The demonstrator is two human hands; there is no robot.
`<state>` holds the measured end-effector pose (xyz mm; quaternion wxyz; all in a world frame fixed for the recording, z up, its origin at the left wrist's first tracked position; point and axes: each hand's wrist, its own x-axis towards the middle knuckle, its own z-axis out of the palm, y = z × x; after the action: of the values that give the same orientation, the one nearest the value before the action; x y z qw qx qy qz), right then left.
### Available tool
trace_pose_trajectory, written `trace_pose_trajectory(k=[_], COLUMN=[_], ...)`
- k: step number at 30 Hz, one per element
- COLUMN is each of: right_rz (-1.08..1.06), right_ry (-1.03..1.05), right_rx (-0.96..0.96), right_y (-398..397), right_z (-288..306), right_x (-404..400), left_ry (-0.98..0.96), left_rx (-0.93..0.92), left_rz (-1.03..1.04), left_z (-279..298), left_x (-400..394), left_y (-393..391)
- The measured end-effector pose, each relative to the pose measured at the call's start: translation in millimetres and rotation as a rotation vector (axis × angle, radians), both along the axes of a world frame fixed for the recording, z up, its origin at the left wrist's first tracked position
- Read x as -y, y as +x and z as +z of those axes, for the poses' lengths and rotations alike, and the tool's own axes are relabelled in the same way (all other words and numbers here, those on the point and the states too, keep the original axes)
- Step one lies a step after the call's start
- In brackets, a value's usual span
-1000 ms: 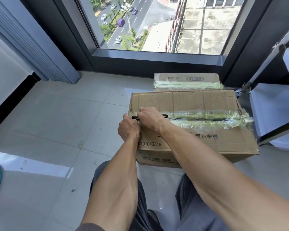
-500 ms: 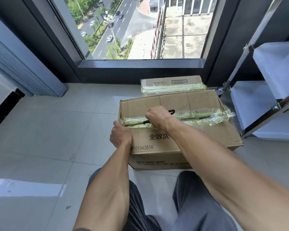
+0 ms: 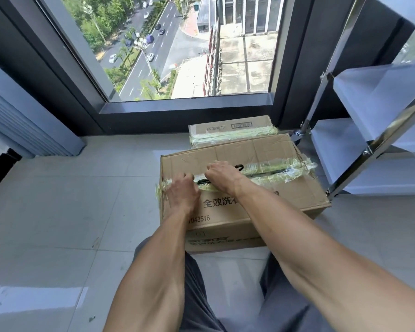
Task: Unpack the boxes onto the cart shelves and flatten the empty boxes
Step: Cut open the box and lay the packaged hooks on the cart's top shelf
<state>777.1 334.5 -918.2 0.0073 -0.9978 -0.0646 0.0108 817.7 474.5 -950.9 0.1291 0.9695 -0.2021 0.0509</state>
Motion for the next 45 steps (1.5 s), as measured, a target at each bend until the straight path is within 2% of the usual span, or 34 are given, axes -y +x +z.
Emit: trace_pose_trajectory(k=[3,9,13,17,24,30,35,40,45], right_rz=[-0.022,-0.06,-0.183,-0.166,-0.132,-0.201,-0.359,-0.432,-0.5], right_ry=[0.014,-0.024,-0.056,-0.111,-0.145,-0.209,-0.317,-0.427,-0.539], right_rx=[-0.013,-0.045,-0.11,-0.087,-0.13,-0.174,-0.225,-0.235,-0.25], right_y=[-5,-11,-29,-49,-35,-54,-80,-79,-71], right_z=[-3,2,3,2,19,19,17,22,28], right_x=[-1,-3,38,62,67,101,137,139,128], left_ry=[-0.01,0.011,0.064,0.105,0.002,0.014,0.008,0.111,0.033], left_rx=[-0.066,-0.08,-0.075,-0.061,-0.066,-0.121,-0.229,-0.269,-0.246], left_rz=[0.047,0.04,0.075,0.141,-0.188,-0.197,-0.128,-0.074,0.014], left_z=[-9,-11,-11,-3,1,0,19,33,42], left_x=[4,-3,4,19,61,74,86,97,100], left_y=[-7,-22,-28,-32,-48,-52,-39,-30,-41])
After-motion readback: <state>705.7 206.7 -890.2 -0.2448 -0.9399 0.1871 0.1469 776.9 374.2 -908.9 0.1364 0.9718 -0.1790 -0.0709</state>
